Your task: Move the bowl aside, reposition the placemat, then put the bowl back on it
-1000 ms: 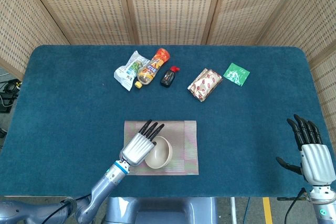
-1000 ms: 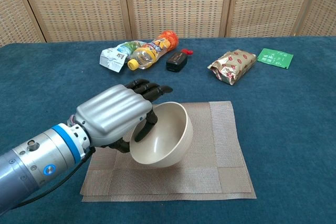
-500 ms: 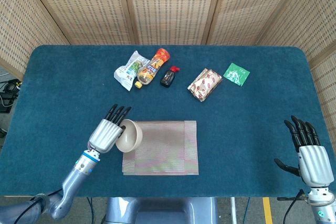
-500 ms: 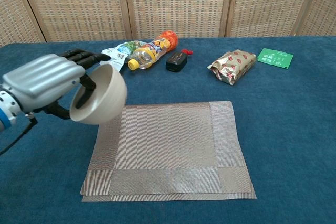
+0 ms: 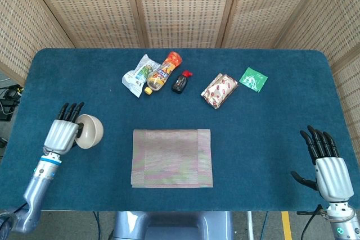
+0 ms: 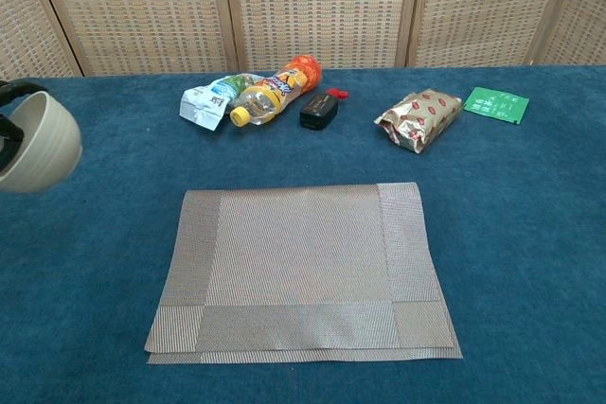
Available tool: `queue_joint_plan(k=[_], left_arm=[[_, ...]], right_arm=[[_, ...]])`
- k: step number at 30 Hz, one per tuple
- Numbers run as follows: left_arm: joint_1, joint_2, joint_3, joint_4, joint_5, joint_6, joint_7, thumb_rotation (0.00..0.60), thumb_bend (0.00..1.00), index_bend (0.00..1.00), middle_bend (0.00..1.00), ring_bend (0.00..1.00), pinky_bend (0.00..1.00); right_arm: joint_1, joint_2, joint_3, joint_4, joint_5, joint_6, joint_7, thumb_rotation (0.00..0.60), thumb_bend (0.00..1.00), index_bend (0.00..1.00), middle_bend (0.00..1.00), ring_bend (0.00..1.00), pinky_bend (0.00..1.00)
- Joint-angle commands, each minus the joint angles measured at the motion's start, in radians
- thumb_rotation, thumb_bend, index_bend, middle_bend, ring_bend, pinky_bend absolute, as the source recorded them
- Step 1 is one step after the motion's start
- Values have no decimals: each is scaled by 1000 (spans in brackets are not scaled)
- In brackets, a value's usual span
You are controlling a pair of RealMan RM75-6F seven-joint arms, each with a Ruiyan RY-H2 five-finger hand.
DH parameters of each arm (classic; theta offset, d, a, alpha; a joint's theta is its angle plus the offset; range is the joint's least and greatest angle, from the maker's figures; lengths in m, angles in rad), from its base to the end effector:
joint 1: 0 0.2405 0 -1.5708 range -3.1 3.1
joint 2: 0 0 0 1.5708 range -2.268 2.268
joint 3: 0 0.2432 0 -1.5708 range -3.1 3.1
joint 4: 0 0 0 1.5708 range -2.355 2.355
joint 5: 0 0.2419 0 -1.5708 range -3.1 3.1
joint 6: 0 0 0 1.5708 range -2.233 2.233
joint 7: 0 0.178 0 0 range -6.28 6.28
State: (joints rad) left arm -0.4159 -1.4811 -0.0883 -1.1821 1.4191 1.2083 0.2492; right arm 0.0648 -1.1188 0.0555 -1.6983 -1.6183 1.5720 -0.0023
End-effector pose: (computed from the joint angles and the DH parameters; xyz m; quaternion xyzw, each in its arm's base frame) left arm -0.2932 0.3350 0.0186 -0.7134 -0.2734 -0.3051 0.5685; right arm -0.2704 -0.2087 0.1242 0.5907 -0.3650 0.4570 0.5560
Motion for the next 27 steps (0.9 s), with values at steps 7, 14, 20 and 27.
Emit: queue_joint_plan(k=[7, 14, 20, 27], left_arm=[[36, -28, 37, 205, -32, -67, -150, 600, 419, 695, 0, 0, 0], [39, -65, 61, 289, -25, -106, -192, 600, 419, 690, 0, 0, 0], [40, -92, 76, 327, -13, -122, -194, 600, 419, 675, 0, 0, 0], [42, -94, 79, 335, -11, -131, -202, 600, 337, 471, 0, 0, 0]], right_arm=[[-1, -9, -3, 0, -5, 1, -21, 600, 19, 0, 0, 0, 0], [-1, -11, -2, 0, -5, 1, -25, 600, 19, 0, 0, 0, 0], [-3, -7, -2, -2, -6, 7, -16, 600, 19, 0, 0, 0, 0], [-3, -5, -1, -1, -5, 7, -13, 600, 19, 0, 0, 0, 0]])
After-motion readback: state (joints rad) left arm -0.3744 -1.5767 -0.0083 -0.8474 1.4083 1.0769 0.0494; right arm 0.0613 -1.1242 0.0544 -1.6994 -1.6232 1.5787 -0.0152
